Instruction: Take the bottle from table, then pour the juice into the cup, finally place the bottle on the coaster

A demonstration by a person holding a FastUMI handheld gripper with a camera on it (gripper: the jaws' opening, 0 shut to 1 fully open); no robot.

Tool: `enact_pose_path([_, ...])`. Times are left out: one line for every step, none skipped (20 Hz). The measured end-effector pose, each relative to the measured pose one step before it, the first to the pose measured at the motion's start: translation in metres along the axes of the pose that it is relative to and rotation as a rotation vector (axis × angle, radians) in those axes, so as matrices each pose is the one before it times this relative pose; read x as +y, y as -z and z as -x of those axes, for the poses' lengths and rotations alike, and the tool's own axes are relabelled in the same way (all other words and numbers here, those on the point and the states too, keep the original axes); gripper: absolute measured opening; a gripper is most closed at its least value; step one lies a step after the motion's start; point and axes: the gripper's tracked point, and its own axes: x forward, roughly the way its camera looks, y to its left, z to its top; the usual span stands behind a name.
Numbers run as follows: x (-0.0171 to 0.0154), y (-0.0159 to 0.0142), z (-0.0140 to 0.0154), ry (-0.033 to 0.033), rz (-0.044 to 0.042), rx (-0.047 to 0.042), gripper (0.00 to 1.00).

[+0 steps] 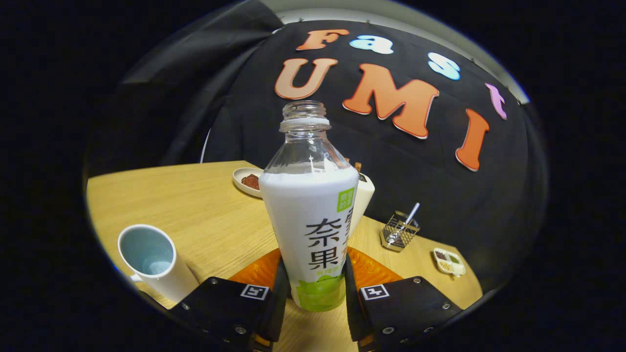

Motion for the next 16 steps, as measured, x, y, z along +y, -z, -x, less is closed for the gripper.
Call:
enact_pose_path([-0.00112, 0.00104, 0.00093, 0.01025, -0.04264, 0.004, 0.54])
enact_pose_path([-0.00002, -0.00146, 0.00138, 0.00485, -0.03508, -0.00046, 0.53])
enact_pose_path([0.00215, -0.00094, 0.00288, -0.00263, -0.03933, 0.00311, 0.53])
enact_pose_path([0.00111, -0.00108, -0.00017, -0.01113, -0.04633, 0.00114, 0.54])
enact_pose_path([0.00111, -0.00317, 0.00056, -0.00859, -0.05207, -0.00444, 0.54])
enact_pose_path([0.00109, -0.00368, 0.00068, -0.01402, -0.05043, -0.0016, 0.54])
enact_pose_path([0.00131, -0.0019, 0.00045, -0.00706, -0.04401, 0.00025, 0.54])
enact_pose_path([0.00051, -0.00063, -0.00041, -0.00737, -0.03374, -0.00059, 0.54])
enact_pose_path([0.00081, -0.00079, -0.00052, -0.00051, -0.02438, -0.00082, 0.54])
enact_pose_path([0.001, 0.00006, -0.00086, -0.00348, -0.01826, 0.0024, 0.54])
enact_pose_path([0.00123, 0.00019, -0.00284, 0.00086, -0.0095, -0.0003, 0.54])
enact_pose_path([-0.00027, 0.00173, -0.00486, -0.00437, -0.00286, -0.00006, 0.54])
enact_pose_path([0.00056, 0.00221, -0.00308, -0.00005, 0.00391, -0.00098, 0.54])
enact_pose_path([0.00046, 0.00335, -0.00294, -0.00092, 0.00863, 0.00122, 0.54])
enact_pose_path([0.00111, 0.00231, -0.00393, 0.00292, 0.01008, -0.00073, 0.54])
enact_pose_path([-0.0013, 0.00221, -0.0035, 0.00538, 0.01186, -0.00116, 0.54])
